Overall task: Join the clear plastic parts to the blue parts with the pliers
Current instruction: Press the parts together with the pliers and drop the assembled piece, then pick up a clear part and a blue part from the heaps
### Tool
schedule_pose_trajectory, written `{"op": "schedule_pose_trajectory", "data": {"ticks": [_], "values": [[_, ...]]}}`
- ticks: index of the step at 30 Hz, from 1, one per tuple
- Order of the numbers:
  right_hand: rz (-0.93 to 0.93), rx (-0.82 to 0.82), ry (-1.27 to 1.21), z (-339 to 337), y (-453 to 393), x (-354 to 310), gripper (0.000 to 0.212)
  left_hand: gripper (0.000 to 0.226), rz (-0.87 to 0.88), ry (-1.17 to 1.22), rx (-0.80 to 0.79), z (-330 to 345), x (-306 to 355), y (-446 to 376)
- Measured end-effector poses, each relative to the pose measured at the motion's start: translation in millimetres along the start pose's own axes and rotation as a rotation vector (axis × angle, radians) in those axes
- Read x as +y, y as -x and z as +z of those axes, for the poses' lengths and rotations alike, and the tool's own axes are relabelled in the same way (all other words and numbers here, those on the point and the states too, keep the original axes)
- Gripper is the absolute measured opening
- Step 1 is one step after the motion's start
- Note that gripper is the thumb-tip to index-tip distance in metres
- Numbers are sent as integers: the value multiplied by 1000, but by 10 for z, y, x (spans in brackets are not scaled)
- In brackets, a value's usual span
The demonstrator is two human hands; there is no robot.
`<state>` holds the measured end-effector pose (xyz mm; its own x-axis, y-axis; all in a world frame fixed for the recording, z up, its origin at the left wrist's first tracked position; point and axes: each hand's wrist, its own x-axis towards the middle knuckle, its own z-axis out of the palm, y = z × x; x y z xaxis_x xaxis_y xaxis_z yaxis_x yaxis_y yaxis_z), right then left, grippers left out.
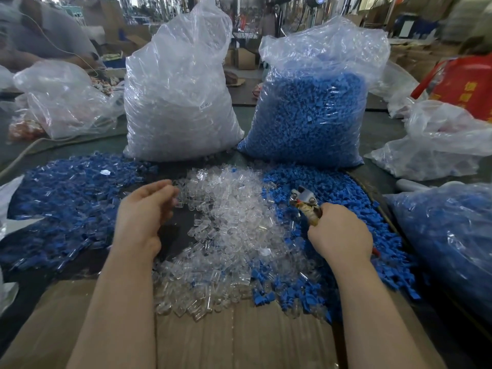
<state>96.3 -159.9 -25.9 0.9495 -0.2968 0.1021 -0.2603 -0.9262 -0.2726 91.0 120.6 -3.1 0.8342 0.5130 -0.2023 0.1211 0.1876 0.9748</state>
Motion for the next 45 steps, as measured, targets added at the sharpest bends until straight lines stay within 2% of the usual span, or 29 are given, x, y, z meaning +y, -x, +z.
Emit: {"op": "schedule_pose_trajectory", "data": {"ticks": [3, 6, 9, 16, 21, 25, 30, 37, 39, 41, 45], "values": [[-14, -37, 10, 24, 8, -11, 19, 14, 122, -488, -98, 123, -100, 57], [-9, -50, 7, 25, -2, -16, 21, 29, 191, -908, -136, 172, -202, 24], [-5, -56, -5, 20, -6, -17, 18, 42, 188, -1045, -193, 161, -246, -30], [14, -68, -41, 28, -4, -9, 24, 20, 288, -1044, -171, 110, -287, -61], [12, -32, -81, 41, -2, -6, 21, 23, 282, -972, -261, 103, -284, -56], [65, 40, -114, 33, -25, 8, 25, 13, 265, -939, -207, 104, -314, -71], [129, 122, -259, 6, -60, 8, 39, 20, 248, -944, -201, 99, -321, -96], [46, 201, -418, 11, -45, -28, 34, 16, 307, -995, -149, 133, -281, 10], [11, 218, -490, -8, -43, -52, 33, 15, 345, -890, -140, 191, -213, 83], [-26, 218, -575, -36, -44, -80, 31, 12, 334, -672, -160, 316, -122, 195], [-121, 182, -805, -69, -7, -177, 24, 5, 158, -298, -397, 650, -51, 475]]}}
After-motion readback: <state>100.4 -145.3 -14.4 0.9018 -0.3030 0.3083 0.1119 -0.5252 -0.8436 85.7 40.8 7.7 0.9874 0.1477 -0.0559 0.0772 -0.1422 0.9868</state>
